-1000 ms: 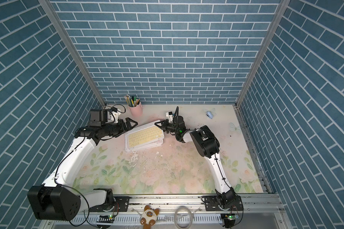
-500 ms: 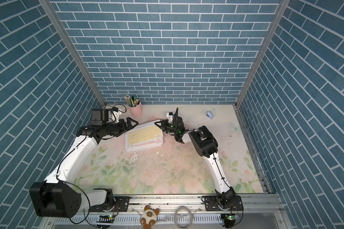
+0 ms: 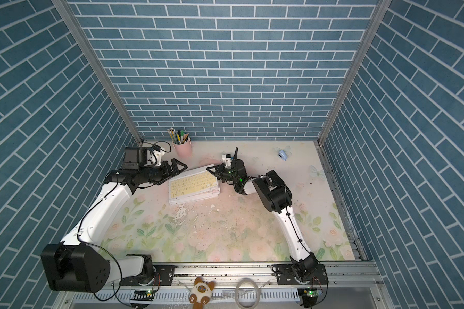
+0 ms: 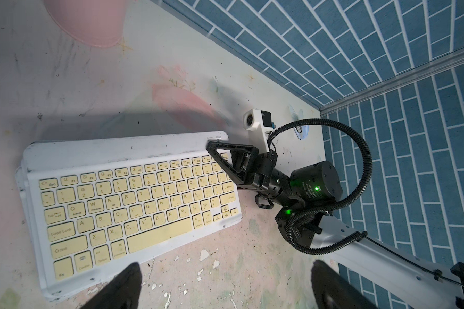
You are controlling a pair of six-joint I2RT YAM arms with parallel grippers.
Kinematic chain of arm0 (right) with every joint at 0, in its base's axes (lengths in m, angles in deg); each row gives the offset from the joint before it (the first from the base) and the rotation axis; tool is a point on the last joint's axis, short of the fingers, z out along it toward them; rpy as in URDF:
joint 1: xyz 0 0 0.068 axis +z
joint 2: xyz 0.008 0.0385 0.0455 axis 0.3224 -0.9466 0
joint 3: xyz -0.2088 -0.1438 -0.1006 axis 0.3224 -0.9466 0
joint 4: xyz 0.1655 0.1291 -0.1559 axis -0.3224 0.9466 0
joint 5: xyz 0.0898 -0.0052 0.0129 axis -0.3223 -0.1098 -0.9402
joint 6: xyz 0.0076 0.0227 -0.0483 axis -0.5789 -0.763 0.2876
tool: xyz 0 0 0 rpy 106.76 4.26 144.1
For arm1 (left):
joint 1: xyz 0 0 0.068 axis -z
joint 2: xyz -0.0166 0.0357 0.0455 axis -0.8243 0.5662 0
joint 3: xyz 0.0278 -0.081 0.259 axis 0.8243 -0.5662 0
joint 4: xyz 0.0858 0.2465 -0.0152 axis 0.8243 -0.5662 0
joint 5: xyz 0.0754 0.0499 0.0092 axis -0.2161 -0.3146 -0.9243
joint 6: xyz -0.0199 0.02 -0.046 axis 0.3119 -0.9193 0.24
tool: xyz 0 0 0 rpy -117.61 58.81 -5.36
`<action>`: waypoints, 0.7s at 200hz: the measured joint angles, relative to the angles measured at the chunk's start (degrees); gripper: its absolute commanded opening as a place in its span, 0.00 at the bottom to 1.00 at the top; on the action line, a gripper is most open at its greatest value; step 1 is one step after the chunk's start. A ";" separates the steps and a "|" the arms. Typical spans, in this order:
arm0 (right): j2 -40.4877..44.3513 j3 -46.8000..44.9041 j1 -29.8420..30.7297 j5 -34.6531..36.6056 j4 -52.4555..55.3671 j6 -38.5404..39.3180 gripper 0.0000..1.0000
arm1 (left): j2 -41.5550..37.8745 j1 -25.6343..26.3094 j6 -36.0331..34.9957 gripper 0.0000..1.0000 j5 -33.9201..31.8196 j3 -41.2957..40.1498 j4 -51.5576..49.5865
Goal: Stack the numeric keypads
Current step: Place the numeric keypad at the numeric keypad.
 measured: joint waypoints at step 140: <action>4.09 0.11 -1.05 -0.11 16.20 11.45 0.35 | 0.00 0.00 -0.02 1.00 0.28 0.00 0.00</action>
